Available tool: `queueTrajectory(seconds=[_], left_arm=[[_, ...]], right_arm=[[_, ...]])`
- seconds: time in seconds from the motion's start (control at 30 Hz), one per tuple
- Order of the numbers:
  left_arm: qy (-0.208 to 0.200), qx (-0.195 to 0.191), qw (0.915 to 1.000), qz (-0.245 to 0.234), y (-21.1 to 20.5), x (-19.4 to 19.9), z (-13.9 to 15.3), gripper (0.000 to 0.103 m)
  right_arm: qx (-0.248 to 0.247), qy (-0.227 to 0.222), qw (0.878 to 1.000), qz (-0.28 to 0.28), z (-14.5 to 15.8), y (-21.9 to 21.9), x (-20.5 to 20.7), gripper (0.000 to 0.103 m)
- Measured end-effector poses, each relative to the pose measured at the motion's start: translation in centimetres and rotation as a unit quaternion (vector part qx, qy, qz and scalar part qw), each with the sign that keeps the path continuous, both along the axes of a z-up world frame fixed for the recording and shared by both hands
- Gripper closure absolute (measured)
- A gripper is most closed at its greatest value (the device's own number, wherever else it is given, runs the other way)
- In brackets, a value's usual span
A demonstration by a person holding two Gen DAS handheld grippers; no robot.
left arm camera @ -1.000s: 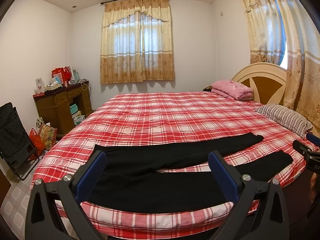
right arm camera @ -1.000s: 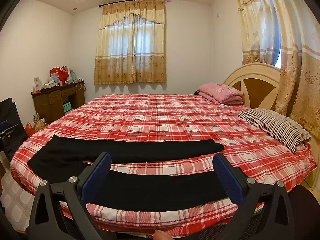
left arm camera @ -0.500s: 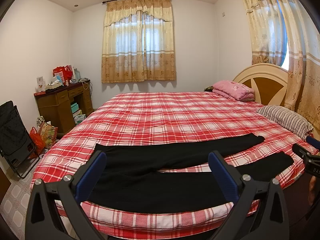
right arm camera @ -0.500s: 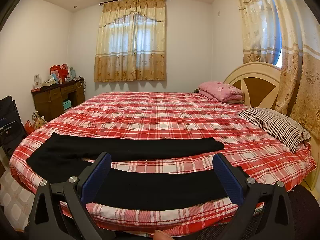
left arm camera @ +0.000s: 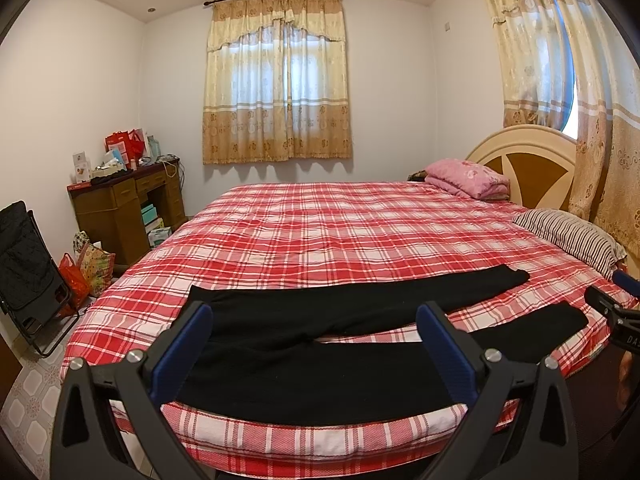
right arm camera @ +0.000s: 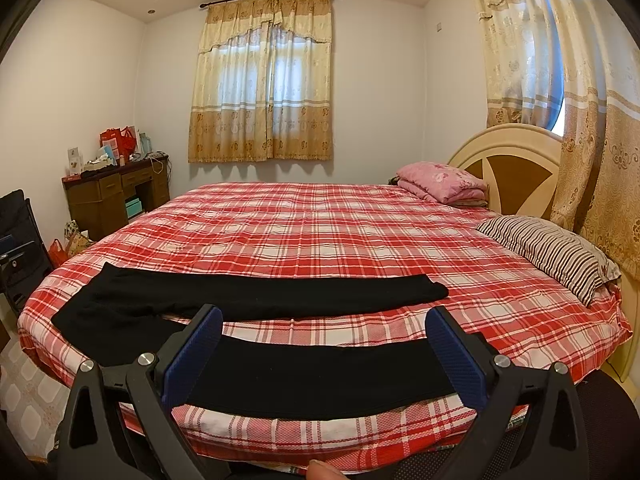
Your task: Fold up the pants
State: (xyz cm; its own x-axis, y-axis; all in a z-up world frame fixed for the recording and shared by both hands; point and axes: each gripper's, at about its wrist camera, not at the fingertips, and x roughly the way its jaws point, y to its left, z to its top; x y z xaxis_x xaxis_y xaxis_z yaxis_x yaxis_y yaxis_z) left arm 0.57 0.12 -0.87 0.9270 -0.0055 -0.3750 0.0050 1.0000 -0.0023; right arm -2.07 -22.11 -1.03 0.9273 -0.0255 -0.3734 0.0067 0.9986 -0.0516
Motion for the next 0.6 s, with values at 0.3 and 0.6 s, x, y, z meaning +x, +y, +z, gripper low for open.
queueTrajectory(seconds=[0.3,0.6], left_arm=[[0.001,-0.001,1.0,0.0,-0.01,-0.04,-0.09,0.0],[0.004,-0.001,1.0,0.0,0.02,0.02,-0.31,0.0]], right_arm=[[-0.002,0.003,1.0,0.0,-0.09,0.07,0.07,0.001],[-0.004,0.006,1.0,0.0,-0.14,0.06,0.32,0.001]])
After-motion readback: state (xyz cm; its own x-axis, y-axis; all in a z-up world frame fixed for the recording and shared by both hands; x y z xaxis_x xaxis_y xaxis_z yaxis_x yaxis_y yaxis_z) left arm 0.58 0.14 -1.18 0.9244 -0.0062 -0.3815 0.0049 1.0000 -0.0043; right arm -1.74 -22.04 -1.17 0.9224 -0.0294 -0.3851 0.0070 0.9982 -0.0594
